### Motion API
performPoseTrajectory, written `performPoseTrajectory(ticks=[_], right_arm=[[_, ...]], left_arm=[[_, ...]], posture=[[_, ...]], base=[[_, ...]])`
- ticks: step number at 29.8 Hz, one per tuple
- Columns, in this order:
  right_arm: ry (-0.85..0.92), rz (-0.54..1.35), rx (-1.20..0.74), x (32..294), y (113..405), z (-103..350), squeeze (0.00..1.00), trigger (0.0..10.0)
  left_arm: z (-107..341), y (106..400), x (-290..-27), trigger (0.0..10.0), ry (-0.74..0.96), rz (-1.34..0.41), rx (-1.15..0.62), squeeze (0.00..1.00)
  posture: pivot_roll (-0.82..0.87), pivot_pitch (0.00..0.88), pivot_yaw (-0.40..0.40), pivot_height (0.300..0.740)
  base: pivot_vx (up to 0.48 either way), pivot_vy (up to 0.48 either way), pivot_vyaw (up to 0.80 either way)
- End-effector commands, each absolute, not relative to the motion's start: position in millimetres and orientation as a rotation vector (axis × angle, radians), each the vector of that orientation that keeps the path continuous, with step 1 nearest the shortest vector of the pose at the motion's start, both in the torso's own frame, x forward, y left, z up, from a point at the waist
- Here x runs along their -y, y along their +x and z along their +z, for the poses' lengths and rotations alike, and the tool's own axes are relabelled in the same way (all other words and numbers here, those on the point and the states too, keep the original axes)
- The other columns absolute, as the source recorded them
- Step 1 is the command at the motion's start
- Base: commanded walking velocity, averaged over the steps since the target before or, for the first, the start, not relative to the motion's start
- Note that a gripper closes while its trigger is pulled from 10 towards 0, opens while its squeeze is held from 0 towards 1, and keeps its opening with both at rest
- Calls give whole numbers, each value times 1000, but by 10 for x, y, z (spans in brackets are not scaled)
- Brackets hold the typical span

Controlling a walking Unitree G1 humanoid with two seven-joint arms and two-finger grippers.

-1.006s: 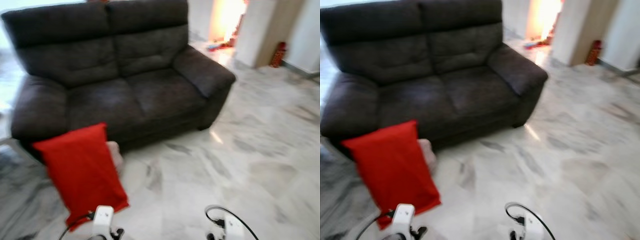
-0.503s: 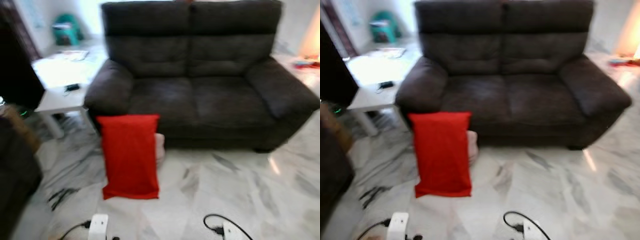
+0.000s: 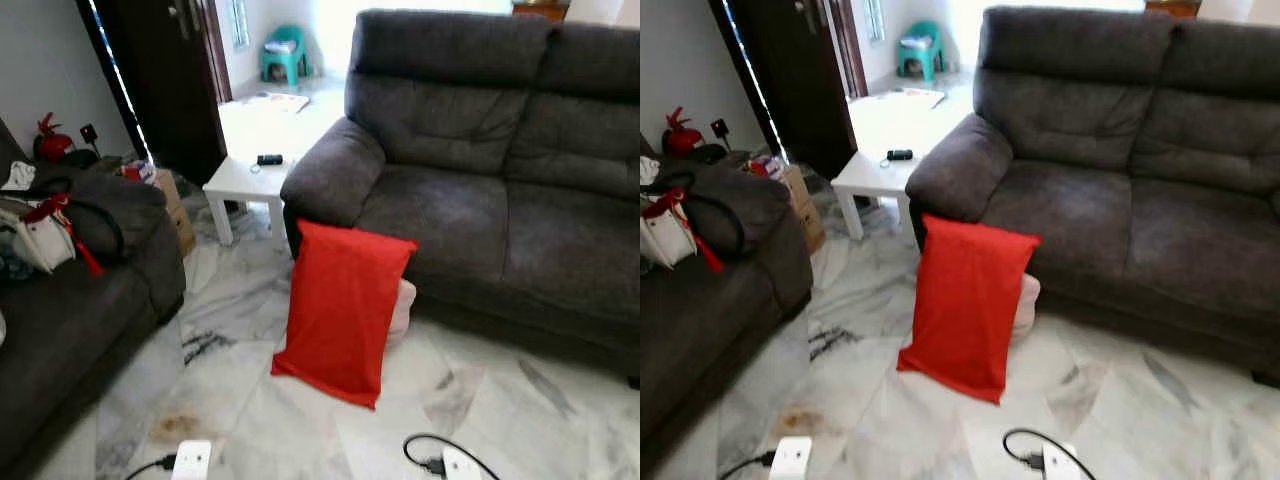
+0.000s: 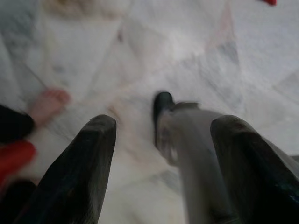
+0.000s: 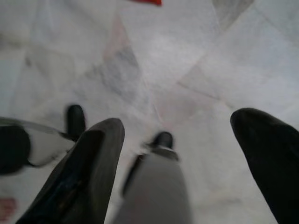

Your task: Move the pillow to the sofa from floor

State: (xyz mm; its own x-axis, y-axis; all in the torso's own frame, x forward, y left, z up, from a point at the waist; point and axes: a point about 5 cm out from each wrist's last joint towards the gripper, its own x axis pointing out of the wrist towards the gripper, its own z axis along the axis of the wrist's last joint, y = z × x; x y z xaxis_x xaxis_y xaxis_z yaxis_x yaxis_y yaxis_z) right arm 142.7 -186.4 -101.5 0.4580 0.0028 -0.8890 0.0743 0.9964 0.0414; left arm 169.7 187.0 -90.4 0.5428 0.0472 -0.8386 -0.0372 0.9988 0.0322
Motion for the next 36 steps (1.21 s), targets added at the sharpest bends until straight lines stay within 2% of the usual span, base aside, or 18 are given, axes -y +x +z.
performPoseTrajectory(ticks=[1,7,15,24,36], right_arm=[[76,-58,-1101,1912,1405,-1017,0,10000],[92,-82,-1102,2004,1343,-1023,0,10000],[110,-73,-1087,1942,1374,-1020,0,10000],[145,-121,-1078,1877,1379,-1028,0,10000],[173,-126,-1067,1819,1375,-1034,0,10000]], left_arm=[[-916,1683,-1822,10000,26,35,-1000,0],[-951,1621,-1727,10000,-24,48,-1012,0],[-937,1636,-1793,10000,-40,90,-999,0],[-901,1681,-1889,10000,35,88,-964,0],[-880,1695,-1948,10000,70,85,-935,0]], posture=[[72,0,-69,740],[78,0,-93,740],[83,0,-98,740],[76,0,-49,740],[82,0,-26,740]], base=[[0,0,0],[0,0,0],[0,0,0],[301,0,0],[351,0,0]])
